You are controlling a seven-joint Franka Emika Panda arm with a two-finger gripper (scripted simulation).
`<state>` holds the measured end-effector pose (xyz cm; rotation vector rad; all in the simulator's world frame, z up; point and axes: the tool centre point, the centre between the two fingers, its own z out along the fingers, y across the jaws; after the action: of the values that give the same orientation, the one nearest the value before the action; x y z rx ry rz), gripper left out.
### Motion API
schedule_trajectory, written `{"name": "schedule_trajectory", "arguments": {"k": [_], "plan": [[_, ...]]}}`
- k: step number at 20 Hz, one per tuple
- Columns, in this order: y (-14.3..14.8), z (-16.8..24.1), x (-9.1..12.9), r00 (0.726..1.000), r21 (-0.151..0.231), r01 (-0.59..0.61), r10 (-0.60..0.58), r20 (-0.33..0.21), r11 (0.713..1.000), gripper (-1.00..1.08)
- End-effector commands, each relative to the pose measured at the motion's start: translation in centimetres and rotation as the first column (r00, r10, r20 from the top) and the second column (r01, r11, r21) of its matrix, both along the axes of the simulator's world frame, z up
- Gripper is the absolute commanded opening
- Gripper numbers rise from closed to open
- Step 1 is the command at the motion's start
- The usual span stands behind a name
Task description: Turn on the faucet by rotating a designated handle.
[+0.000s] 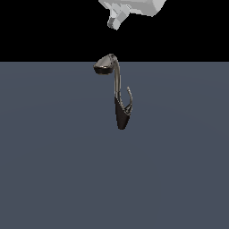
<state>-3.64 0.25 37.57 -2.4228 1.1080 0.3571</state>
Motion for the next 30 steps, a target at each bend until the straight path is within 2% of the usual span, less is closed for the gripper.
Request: {"name": "schedule_trajectory", "arguments": {"k": [1,4,7,12,18,22,26,30], "plan": [[-0.5,-1.7,1.7,0.996,0.033,0.084,-0.082,-0.037,0.996,-1.0],[-1.3,-4.0,3.6,0.98,0.065,0.184,-0.178,-0.087,0.981,-1.0],[-2.1,-6.3,5.4,0.952,0.091,0.284,-0.27,-0.141,0.954,-1.0],[-3.8,-10.7,8.1,0.879,0.117,0.449,-0.414,-0.238,0.886,-1.0],[-5.6,-15.4,10.2,0.774,0.121,0.6,-0.536,-0.337,0.791,-1.0],[-6.5,-17.6,11.0,0.716,0.114,0.664,-0.585,-0.382,0.739,-1.0],[-7.1,-19.1,11.4,0.676,0.108,0.703,-0.612,-0.41,0.703,-1.0],[-7.4,-19.8,11.6,0.658,0.104,0.719,-0.624,-0.423,0.687,-1.0]]}}
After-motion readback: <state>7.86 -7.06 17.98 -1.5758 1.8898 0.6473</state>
